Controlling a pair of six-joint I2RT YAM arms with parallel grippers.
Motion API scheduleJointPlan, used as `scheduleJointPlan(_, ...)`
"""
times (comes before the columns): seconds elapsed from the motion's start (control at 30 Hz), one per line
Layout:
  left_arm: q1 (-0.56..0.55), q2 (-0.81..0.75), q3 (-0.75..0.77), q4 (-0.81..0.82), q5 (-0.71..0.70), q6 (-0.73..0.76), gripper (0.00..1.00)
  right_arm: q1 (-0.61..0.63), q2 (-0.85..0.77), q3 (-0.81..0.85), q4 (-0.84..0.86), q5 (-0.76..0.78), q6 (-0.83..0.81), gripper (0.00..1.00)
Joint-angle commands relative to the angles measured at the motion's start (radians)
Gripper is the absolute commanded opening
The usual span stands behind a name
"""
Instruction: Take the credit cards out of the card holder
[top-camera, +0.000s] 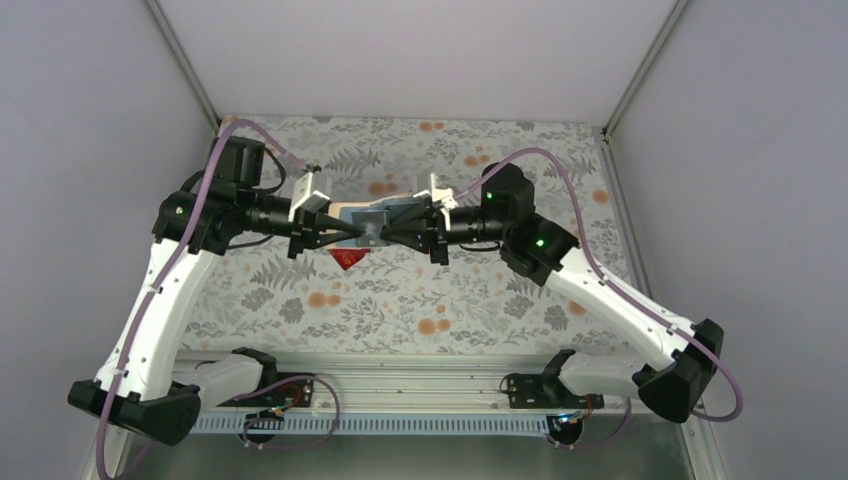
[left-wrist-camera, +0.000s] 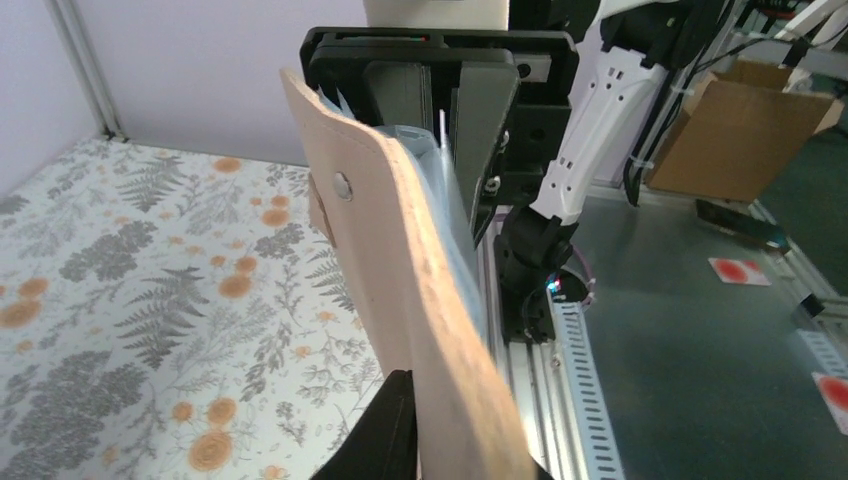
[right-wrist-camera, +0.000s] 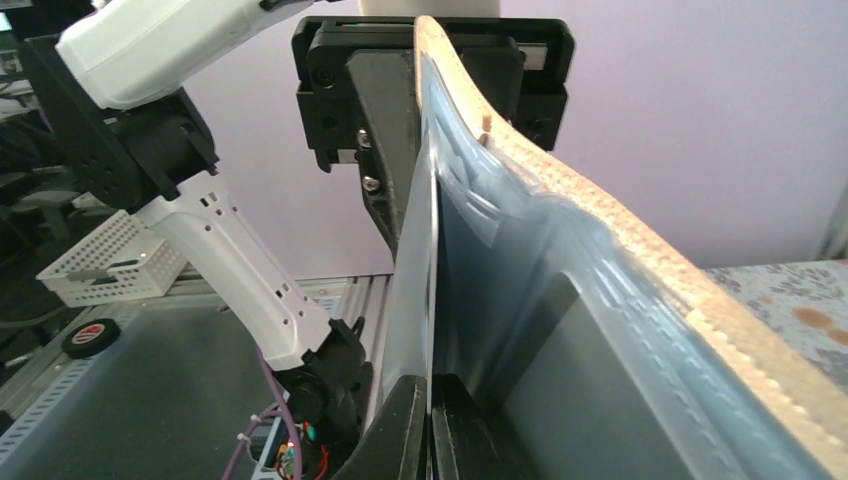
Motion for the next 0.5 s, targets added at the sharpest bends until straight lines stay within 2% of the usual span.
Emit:
scheduleJointPlan(0.0,-0.003,-0.021,-0.010,0.036,-0.020,-0.035,0.12,-0.023,-0.069,-0.020,-0.023,0.096,-0.008,0.04)
scheduleJointPlan(0.17,-0.002,-0.020,-0.005,0.031,0.003,-0.028,0.11,-0.041,-0.091,-0.027,-0.039,0.109,-0.005,0.04)
scheduleJointPlan(0.23,-0.001,-0.020,0.001,0.023,0.013,-0.019,0.03,-0.049,-0.102,-0.027,-0.041,0.111,-0.008,0.04)
scheduleJointPlan(0.27,-0.002,-0.020,0.002,0.019,0.021,-0.014,0.03,-0.051,-0.105,-0.026,-0.043,0.110,-0.007,0.04)
scheduleJointPlan(0.47,0.019,-0.030,0.026,0.043,0.025,-0.047,0.03,-0.064,-0.120,-0.038,-0.104,0.155,-0.027,0.04)
